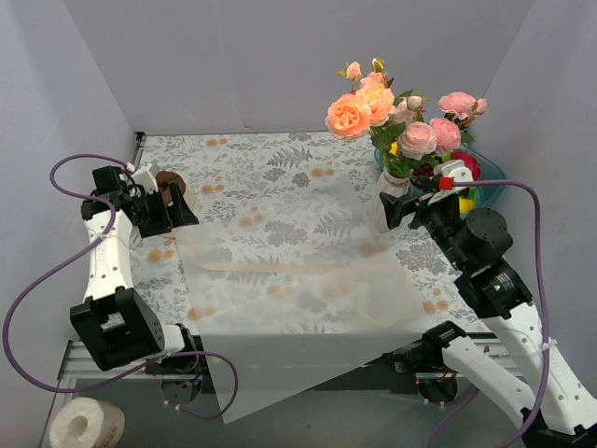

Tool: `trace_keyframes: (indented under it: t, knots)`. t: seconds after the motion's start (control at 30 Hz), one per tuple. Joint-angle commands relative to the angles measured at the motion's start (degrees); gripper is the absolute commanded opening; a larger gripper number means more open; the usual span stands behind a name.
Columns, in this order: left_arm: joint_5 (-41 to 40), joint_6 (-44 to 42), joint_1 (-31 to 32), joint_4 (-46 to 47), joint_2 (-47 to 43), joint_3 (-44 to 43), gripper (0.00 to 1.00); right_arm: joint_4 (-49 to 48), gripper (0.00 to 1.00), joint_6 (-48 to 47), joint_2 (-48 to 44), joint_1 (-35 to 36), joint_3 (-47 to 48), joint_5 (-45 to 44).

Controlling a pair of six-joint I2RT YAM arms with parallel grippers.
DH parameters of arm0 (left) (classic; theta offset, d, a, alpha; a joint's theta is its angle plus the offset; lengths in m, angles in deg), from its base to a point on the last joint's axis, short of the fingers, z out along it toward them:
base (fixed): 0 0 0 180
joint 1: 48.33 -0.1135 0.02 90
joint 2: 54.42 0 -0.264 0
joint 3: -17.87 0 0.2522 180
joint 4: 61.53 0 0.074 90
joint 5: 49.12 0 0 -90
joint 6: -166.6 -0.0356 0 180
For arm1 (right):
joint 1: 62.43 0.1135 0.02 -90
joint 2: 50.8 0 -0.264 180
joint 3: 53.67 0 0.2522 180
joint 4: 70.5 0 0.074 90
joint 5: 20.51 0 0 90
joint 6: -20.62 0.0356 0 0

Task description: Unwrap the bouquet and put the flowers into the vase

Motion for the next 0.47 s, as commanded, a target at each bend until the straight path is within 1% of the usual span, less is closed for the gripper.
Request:
trace_keyframes:
  t: [0.0, 0.03, 0.17, 0.23, 0.43]
  knots:
    - [2.16, 1.06, -0.4, 0.68, -2.71, 0.14, 0.98, 13.8, 0.98, 11.41, 1.42, 0.16, 0.39, -5.57]
    - [2.08, 0.98, -0.4, 0.95, -2.97, 0.49, 0.98, 15.48, 0.98, 14.48, 1.77, 0.16, 0.91, -6.38]
    - [0.93, 0.45, -0.4, 1.21, -3.41, 1.19, 0.98, 24.28, 0.98, 21.52, 4.58, 0.16, 4.61, -8.76]
    - [0.49, 0.27, -0.4, 1.13, -3.5, 1.37, 0.98, 26.04, 0.98, 21.8, 4.41, 0.16, 5.22, -9.82]
    - [-0.03, 1.15, -0.4, 1.21, -4.2, 1.54, 0.98, 26.4, 0.98, 20.93, 1.24, 0.16, 5.14, -9.3]
